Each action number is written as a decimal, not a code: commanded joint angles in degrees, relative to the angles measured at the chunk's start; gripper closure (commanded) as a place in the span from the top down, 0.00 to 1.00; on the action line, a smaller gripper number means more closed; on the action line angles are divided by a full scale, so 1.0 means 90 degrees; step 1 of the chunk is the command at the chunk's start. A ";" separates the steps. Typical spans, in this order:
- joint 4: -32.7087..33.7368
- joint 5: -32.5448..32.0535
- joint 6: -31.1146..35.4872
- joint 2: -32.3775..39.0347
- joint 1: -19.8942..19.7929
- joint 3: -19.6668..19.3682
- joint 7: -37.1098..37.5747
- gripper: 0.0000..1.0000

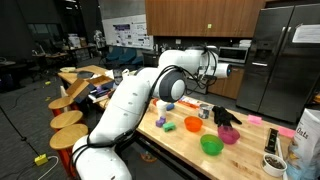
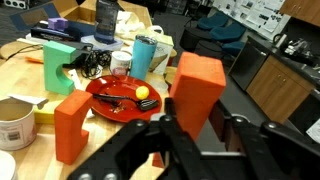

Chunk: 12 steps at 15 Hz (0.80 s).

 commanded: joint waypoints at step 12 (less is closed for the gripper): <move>0.2475 0.0297 -0.1087 0.0806 -0.0461 0.0160 0.1882 0.13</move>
